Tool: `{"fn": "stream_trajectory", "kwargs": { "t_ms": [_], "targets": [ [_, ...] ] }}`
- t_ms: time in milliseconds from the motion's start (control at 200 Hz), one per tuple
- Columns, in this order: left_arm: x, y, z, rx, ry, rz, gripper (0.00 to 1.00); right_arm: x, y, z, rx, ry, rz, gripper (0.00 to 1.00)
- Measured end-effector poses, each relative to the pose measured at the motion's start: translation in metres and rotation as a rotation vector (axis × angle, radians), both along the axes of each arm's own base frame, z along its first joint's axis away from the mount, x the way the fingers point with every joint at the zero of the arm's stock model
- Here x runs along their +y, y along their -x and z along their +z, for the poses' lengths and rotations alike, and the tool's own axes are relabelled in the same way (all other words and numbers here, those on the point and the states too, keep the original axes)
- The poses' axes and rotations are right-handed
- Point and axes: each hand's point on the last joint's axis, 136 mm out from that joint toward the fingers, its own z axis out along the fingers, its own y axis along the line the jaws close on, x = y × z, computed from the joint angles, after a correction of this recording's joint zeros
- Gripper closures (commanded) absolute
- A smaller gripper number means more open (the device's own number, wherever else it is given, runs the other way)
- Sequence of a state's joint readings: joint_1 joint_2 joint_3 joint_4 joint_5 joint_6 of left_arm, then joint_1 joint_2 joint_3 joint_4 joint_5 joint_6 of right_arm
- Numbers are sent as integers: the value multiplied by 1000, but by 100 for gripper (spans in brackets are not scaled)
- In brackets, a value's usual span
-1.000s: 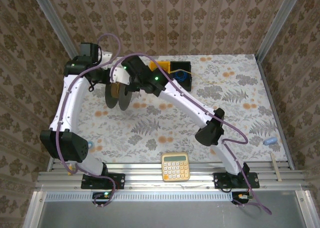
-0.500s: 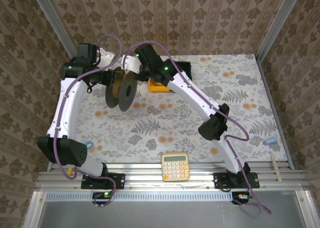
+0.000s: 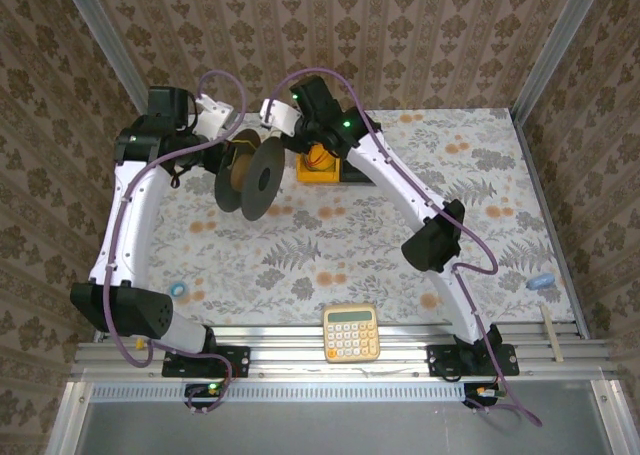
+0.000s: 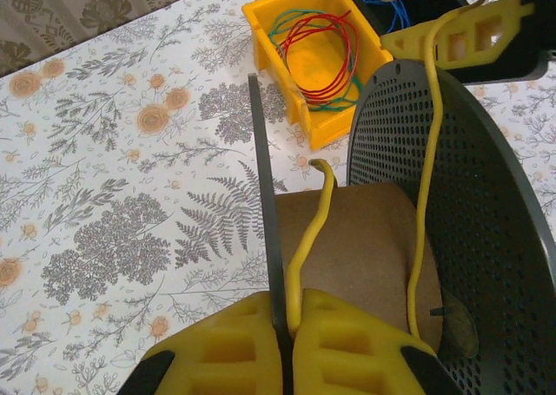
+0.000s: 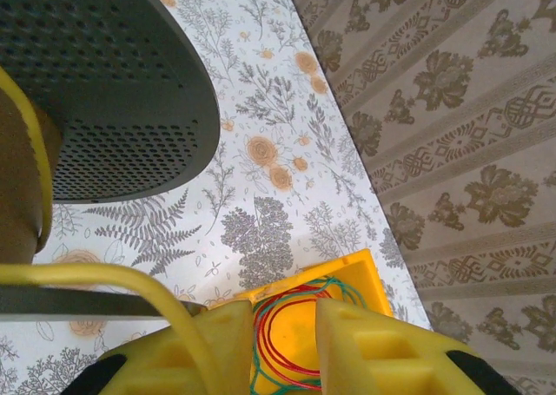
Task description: Wrap the cables
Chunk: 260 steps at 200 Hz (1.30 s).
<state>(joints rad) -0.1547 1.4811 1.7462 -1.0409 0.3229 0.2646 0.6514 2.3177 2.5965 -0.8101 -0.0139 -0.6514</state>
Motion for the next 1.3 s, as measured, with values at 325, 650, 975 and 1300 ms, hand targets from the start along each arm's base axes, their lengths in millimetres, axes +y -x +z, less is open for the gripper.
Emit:
{"fn": "stream_trajectory", "kwargs": {
  "t_ms": [325,650,975,1300],
  "targets": [
    [-5,1,10,-27,39,-49,100,-14,-16,-11,46,-53,21,70],
    [-4,23,15,-3,62,-95,100,-53,-51,-12,32,-88,-68,52],
    [-5,51,26,15,78,-135,100,-105,-85,-20,26,-100,-194,53],
    [-6,53,26,23,82,-141,100,-97,-75,-57,101,-109,-174,42]
  ]
}}
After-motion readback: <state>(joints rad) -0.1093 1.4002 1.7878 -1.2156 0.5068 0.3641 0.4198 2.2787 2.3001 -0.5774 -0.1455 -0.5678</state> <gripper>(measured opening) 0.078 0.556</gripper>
